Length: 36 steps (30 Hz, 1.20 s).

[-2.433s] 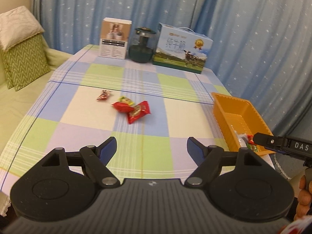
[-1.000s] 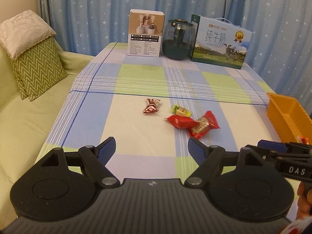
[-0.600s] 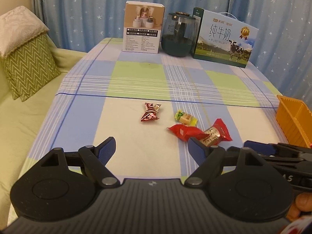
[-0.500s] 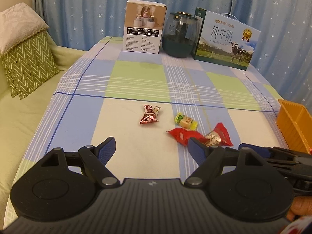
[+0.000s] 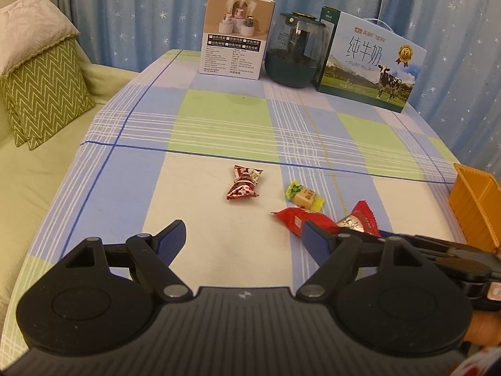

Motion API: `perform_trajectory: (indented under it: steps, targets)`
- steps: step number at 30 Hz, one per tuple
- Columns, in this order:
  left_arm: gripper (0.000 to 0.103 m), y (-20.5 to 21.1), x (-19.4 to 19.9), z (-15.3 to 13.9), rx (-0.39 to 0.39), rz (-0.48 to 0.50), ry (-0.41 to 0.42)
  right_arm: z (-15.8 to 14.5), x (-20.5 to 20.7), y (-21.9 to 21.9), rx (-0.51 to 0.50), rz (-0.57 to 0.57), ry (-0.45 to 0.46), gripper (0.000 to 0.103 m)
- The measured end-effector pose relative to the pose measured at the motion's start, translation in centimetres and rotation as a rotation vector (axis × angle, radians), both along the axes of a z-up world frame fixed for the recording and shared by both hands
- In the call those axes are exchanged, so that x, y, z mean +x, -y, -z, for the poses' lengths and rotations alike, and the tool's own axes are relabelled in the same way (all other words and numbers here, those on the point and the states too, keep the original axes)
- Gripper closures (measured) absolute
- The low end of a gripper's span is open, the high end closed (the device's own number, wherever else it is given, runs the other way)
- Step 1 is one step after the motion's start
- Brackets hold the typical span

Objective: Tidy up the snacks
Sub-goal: 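Grasp the red wrapped candy with the right tool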

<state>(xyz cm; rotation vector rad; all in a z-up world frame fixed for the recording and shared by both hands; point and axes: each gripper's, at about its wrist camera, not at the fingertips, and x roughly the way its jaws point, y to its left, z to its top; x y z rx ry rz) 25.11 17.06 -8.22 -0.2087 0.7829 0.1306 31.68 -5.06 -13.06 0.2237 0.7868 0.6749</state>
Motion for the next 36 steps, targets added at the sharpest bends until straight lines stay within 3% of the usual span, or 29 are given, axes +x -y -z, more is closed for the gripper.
perform_trajectory:
  steps: [7, 18, 28, 31, 36]
  targets:
    - [0.024, 0.4, 0.2, 0.2, -0.01, 0.013, -0.008, -0.4, -0.5, 0.4, -0.011, 0.012, 0.013, 0.076]
    - [0.027, 3.0, 1.8, 0.9, -0.053, 0.068, -0.003, -1.7, -1.0, 3.2, -0.104, 0.102, 0.055, 0.078]
    - [0.052, 5.1, 4.8, 2.8, -0.068, 0.09, -0.024, -2.2, -0.8, 4.7, -0.091, 0.133, 0.038, 0.078]
    - [0.065, 5.2, 5.4, 3.3, -0.06, 0.085, -0.038, -2.2, -0.8, 4.8, -0.087, 0.132, 0.034, 0.078]
    - [0.072, 5.1, 5.6, 3.9, -0.055, 0.083, -0.076, -2.1, -0.6, 4.7, -0.089, 0.126, 0.024, 0.078]
